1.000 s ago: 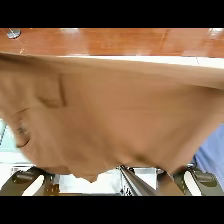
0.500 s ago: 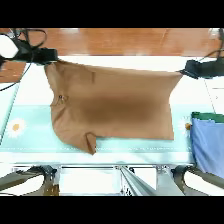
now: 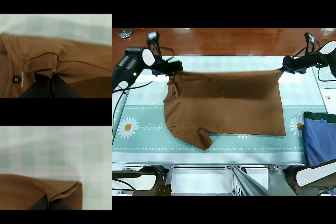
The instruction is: Fold the shirts.
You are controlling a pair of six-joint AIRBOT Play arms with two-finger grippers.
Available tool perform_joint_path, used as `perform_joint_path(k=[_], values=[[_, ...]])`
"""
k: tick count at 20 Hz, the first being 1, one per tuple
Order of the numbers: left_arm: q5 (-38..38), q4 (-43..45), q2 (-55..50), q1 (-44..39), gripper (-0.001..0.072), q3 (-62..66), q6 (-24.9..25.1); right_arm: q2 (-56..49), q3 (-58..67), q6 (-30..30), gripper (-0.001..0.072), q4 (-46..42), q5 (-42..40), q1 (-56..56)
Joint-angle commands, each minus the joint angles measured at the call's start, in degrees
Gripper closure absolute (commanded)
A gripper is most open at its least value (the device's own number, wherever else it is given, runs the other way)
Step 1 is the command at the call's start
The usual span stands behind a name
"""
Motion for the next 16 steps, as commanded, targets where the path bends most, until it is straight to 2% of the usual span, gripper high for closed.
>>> perform_joint_path(k=[1,5,6,7,8,9,12,14,16], values=[[-7.08,-0.22,-2.45,0.15,0.0684,-3.52,4.15,-1.64,-1.84,-0.98,0.0685,-4.52,8.94,-0.02],[-8.37,-0.76,-2.86,0.9,0.0683,-5.66,4.11,-1.64,-6.95,-0.94,0.0679,-3.63,10.56,0.57],[-9.44,-1.7,-2.84,1.14,0.0561,-5.31,4.2,-1.64,-7.26,-0.42,0.0516,-2.91,10.43,0.87],[-11.63,-1.9,-2.84,1.31,0.0179,-4.42,4.92,-1.44,-7.02,-0.7,0.0142,-1.86,11.17,1.07],[-16.0,-1.9,-2.82,1.79,0.0004,-2.71,8.72,-1.14,-5.9,-0.74,0.0093,-2.03,13.51,0.85],[-21.2,-1.05,-2.58,2.71,0.0004,-0.81,11.89,-0.26,-4.42,0.15,0.0093,-3.02,16.06,-0.15],[-30.86,0.44,2.16,8.85,0.0005,-2.45,12.63,8.87,-7.19,3.23,0.0093,-6.6,16.26,-6.36],[-30.45,-4.0,9.07,14.82,0.0005,-12.46,13.55,19.78,-19.34,2.95,0.0094,-6.19,9.97,-11.58],[-25.99,-13.14,17.44,21.64,0.0005,-26.56,16.61,31.8,-36.46,-0.02,0.0094,-1.44,2.36,-15.3]])
